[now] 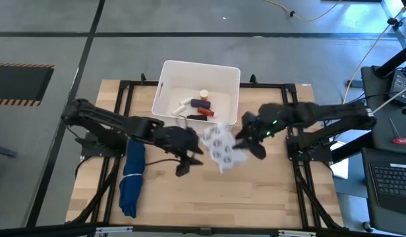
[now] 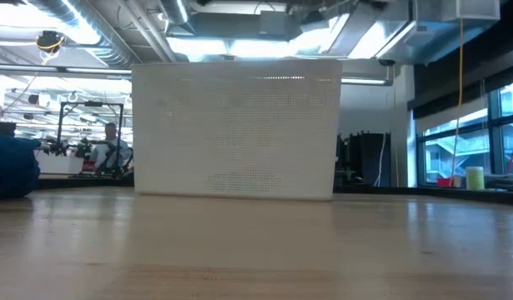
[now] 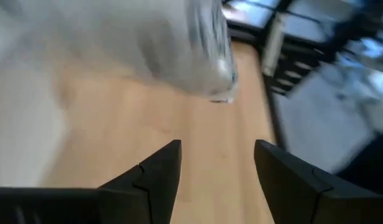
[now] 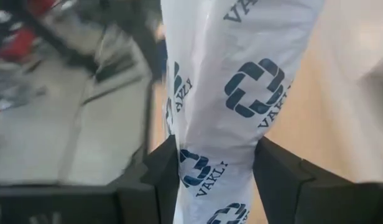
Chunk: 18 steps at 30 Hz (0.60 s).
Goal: Pick & place medical supplies in basket/bin
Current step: Put the white mailer bag into the white bin
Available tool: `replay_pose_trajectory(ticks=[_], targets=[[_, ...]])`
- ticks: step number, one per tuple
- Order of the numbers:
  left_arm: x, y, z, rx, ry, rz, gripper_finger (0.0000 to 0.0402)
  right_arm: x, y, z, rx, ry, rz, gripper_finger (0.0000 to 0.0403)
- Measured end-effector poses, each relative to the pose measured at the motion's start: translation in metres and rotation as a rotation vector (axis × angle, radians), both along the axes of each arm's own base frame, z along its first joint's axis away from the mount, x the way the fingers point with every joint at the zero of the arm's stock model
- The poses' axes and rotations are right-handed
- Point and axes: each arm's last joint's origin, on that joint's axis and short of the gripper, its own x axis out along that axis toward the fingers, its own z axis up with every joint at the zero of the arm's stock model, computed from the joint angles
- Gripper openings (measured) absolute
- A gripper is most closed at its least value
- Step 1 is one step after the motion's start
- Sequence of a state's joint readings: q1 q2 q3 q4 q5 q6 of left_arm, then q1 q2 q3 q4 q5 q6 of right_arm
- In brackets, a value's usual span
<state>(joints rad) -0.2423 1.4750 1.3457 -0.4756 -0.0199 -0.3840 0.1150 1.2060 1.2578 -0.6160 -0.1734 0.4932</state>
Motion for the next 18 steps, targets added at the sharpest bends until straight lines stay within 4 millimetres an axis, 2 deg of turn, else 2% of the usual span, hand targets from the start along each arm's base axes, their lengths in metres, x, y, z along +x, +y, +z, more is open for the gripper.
replay_pose_trajectory(ticks=[6, 11, 14, 18], targets=[[-0.026, 0.005, 0.024, 0.119, -0.072, 0.154, 0.0196, -0.015, -0.03, 0.075, -0.339, -0.209, -0.238, 0.0164], [-0.029, 0.007, 0.027, 0.134, -0.083, 0.176, 0.0196, -0.012, -0.063, 0.111, -0.507, -0.32, -0.378, 0.0164], [-0.03, 0.008, 0.024, 0.159, -0.063, 0.163, 0.0196, 0.005, -0.084, 0.116, -0.592, -0.306, -0.415, 0.0164], [-0.033, 0.009, 0.018, 0.178, 0.011, 0.164, 0.0196, 0.044, -0.116, 0.097, -0.651, -0.191, -0.419, 0.0164]])
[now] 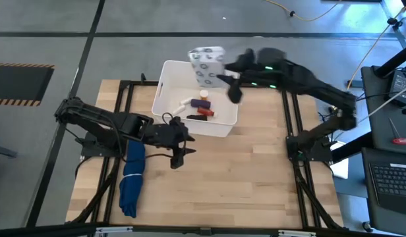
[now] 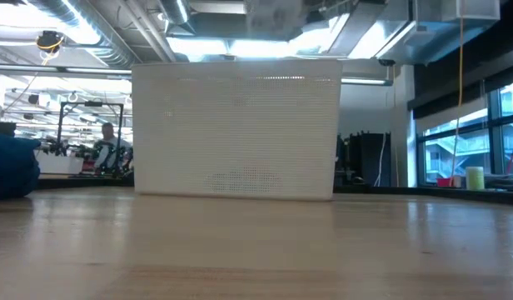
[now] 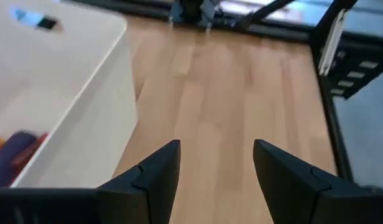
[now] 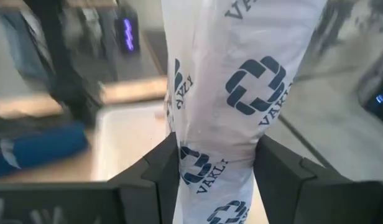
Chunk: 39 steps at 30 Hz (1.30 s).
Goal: Pick & place medical supplies in basket/bin
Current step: Put the white mailer bag into the white bin
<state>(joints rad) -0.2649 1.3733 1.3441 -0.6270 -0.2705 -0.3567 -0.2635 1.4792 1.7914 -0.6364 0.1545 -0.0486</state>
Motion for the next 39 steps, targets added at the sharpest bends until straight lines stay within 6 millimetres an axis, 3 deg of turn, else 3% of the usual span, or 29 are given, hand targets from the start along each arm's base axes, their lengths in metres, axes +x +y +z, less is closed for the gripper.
replay_pose_trajectory(ticks=[7, 12, 16, 23, 39], targets=[[-0.02, 0.006, -0.006, -0.007, 0.158, 0.055, 0.0196, 0.062, -0.064, -0.074, 0.021, 0.287, -0.039, 0.0164], [-0.03, 0.009, -0.01, 0.022, 0.235, 0.099, 0.0196, 0.08, -0.108, -0.124, 0.038, 0.434, -0.113, 0.0163], [-0.033, 0.011, -0.011, 0.052, 0.265, 0.117, 0.0196, 0.086, -0.132, -0.157, 0.064, 0.532, -0.134, 0.0162], [-0.034, 0.013, -0.011, 0.106, 0.274, 0.1, 0.0196, 0.087, -0.139, -0.185, 0.058, 0.696, -0.062, 0.0162], [-0.031, 0.024, -0.012, 0.095, 0.283, 0.126, 0.0196, 0.085, -0.139, -0.202, 0.039, 0.802, -0.014, 0.0176]])
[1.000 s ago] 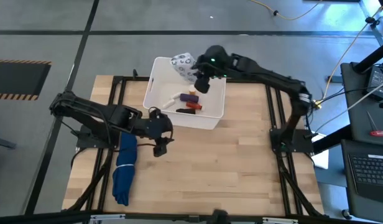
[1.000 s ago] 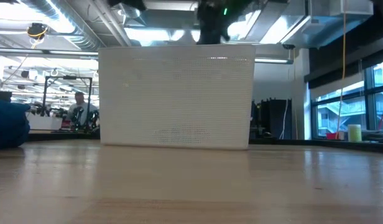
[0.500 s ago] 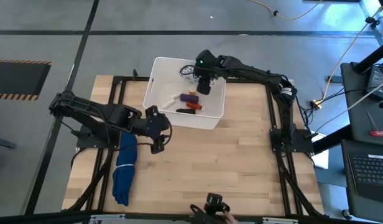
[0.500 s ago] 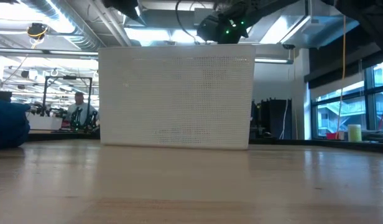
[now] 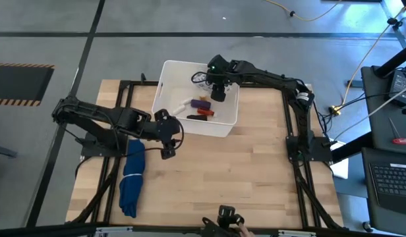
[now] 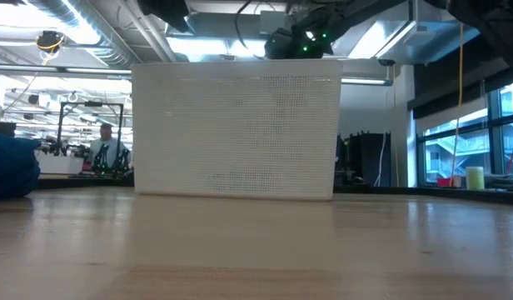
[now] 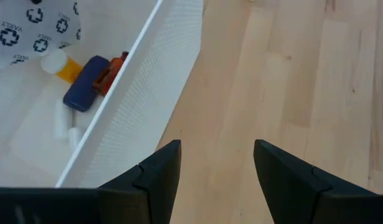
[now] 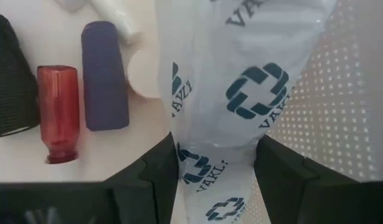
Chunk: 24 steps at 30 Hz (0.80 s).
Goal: Pick & place medical supplies in basket/bin
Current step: Put the white mailer bag into the white bin
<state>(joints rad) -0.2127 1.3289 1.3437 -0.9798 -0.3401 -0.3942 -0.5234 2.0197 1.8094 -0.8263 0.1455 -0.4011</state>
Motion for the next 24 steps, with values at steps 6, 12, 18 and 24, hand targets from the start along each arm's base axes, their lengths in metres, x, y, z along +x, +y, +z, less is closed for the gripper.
replay_pose_trajectory(ticks=[6, 12, 18, 24], targets=[[0.0, 0.0, 0.0, -0.007, 0.001, -0.003, 0.0196, -0.002, 0.002, -0.012, 0.044, 0.048, 0.005, 0.0177], [0.0, -0.001, 0.0, -0.027, 0.004, -0.015, 0.0196, -0.002, 0.003, -0.012, 0.044, 0.051, 0.004, 0.0178], [0.0, -0.001, 0.0, -0.022, 0.004, -0.012, 0.0196, -0.002, 0.003, -0.012, 0.043, 0.051, 0.002, 0.0178], [0.0, -0.001, 0.0, -0.024, 0.004, -0.014, 0.0196, -0.001, 0.002, -0.011, 0.039, 0.047, 0.0, 0.0187]])
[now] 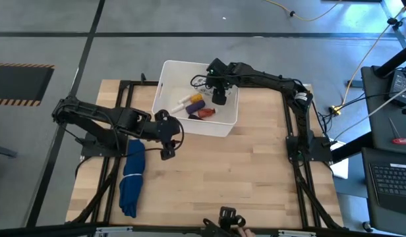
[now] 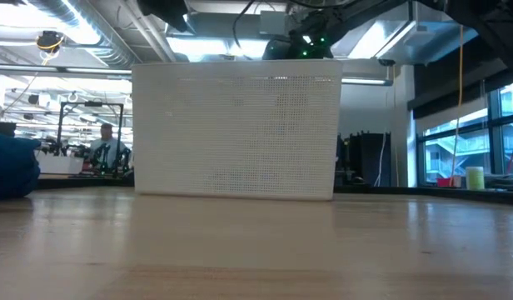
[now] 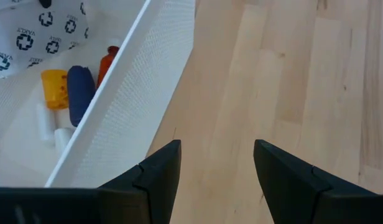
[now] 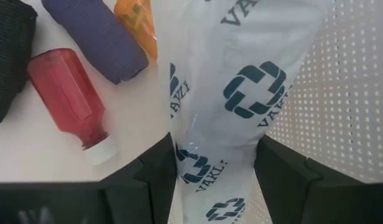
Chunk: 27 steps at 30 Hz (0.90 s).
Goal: Pick & place medical supplies in basket/bin
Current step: Put the white mailer bag into the white bin, then return to Home Position
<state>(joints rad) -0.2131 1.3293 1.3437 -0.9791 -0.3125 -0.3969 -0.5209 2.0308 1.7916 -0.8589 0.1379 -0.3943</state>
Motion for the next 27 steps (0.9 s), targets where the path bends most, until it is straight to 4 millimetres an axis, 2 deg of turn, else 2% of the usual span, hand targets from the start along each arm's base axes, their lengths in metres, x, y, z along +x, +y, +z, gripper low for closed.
replay_pose_trajectory(ticks=[3, 11, 16, 19, 22, 27], targets=[[0.0, 0.0, 0.0, 0.0, 0.001, -0.002, 0.0196, 0.0, 0.0, 0.0, 0.001, -0.001, -0.003, 0.0207], [0.0, 0.0, 0.0, 0.003, 0.0, -0.006, 0.0196, -0.001, 0.001, 0.0, 0.011, 0.0, -0.019, 0.0294], [0.0, 0.0, 0.0, 0.012, 0.0, -0.01, 0.0196, -0.001, 0.001, 0.012, 0.01, -0.008, -0.025, 0.0315], [0.0, 0.001, 0.001, 0.035, -0.004, 0.004, 0.0196, 0.003, -0.001, 0.032, -0.006, -0.077, -0.065, 0.0316], [-0.003, 0.002, 0.004, 0.074, -0.017, 0.0, 0.0196, 0.005, -0.003, 0.062, -0.047, -0.161, -0.068, 0.0316], [-0.023, 0.011, 0.023, 0.204, -0.1, 0.053, 0.0196, -0.003, 0.004, 0.132, -0.044, -0.35, -0.087, 0.0316]])
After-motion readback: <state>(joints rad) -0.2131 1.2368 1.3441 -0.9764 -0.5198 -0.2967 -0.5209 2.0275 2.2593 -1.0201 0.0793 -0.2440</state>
